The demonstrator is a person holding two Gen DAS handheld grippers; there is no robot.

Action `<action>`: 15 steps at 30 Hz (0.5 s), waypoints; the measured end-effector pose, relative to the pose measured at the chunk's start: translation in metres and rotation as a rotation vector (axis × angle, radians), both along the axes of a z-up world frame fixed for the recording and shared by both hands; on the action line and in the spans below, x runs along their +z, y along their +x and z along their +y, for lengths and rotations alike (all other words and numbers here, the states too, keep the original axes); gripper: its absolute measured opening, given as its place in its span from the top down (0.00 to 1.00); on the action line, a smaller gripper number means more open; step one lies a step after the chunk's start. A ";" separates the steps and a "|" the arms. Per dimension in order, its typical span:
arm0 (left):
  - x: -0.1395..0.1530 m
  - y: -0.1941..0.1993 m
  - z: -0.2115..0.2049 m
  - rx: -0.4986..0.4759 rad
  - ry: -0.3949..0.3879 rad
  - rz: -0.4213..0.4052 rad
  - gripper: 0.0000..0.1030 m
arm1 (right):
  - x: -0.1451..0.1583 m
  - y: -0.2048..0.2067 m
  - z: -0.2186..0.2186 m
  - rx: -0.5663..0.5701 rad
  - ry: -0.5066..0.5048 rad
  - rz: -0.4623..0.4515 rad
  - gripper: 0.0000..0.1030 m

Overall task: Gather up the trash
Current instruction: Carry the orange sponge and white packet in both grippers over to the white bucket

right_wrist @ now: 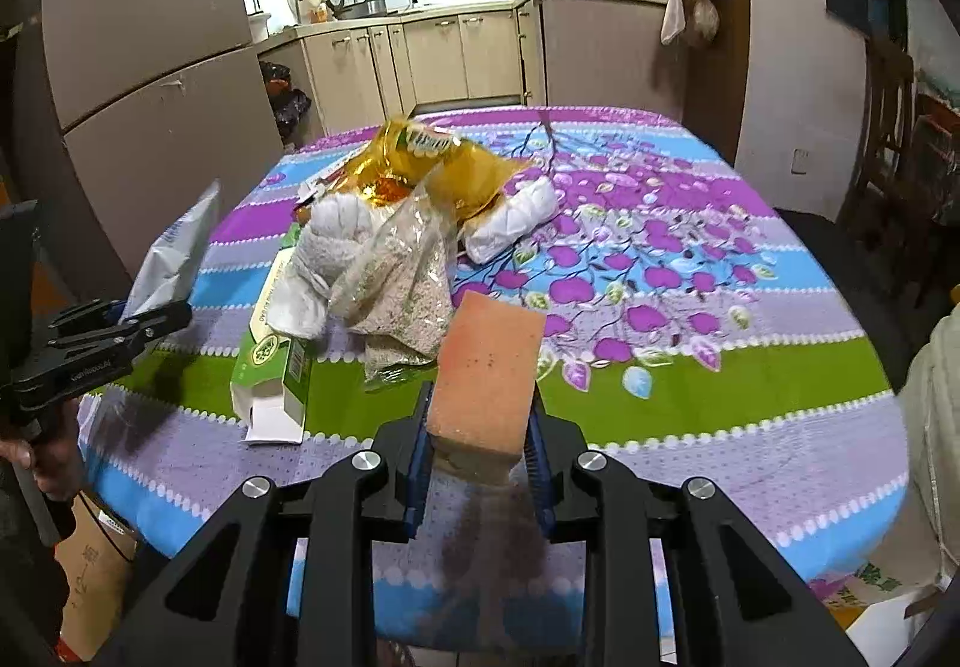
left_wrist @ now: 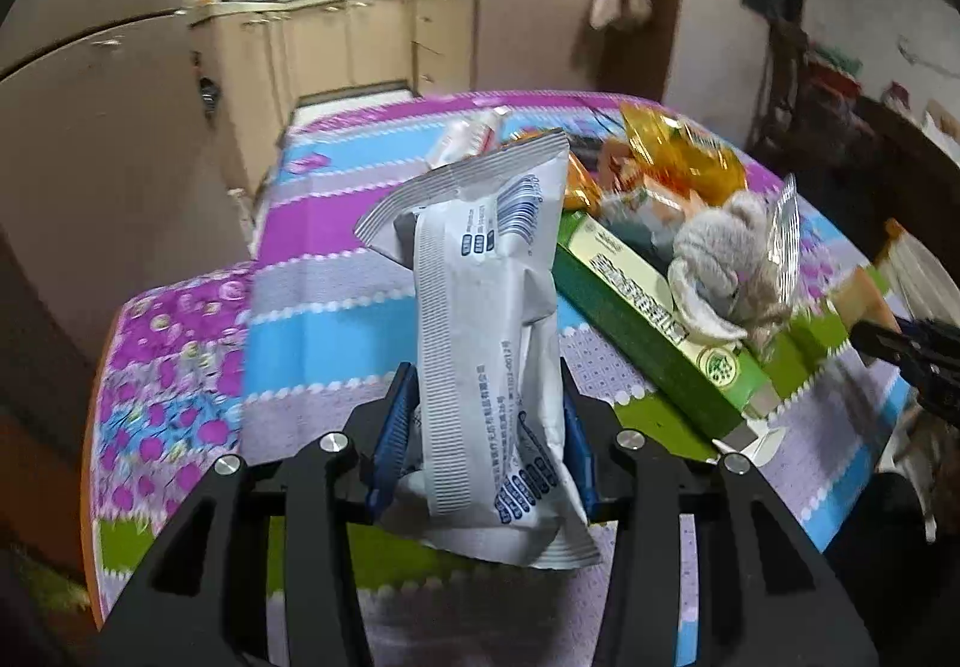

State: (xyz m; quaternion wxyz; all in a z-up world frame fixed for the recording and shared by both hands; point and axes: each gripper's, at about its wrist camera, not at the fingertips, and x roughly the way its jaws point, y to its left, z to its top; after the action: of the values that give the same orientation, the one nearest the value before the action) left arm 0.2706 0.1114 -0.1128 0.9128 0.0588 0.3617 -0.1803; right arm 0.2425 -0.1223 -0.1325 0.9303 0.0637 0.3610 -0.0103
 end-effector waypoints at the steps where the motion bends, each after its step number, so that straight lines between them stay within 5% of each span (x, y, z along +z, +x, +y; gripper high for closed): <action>1: 0.003 -0.004 0.002 0.020 -0.010 -0.012 0.59 | 0.001 -0.002 -0.002 -0.005 0.001 0.004 0.73; 8: 0.032 -0.019 -0.004 0.071 -0.078 -0.099 0.59 | 0.008 -0.019 -0.008 -0.030 -0.015 0.021 0.73; 15: 0.044 -0.031 -0.027 -0.046 -0.116 -0.160 0.59 | 0.004 -0.020 0.008 -0.033 -0.047 0.040 0.73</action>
State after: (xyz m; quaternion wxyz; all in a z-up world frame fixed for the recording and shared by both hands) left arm 0.2395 0.0840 -0.0693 0.9363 0.0283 0.2751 -0.2165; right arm 0.2226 -0.1144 -0.1281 0.9239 0.0475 0.3781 -0.0353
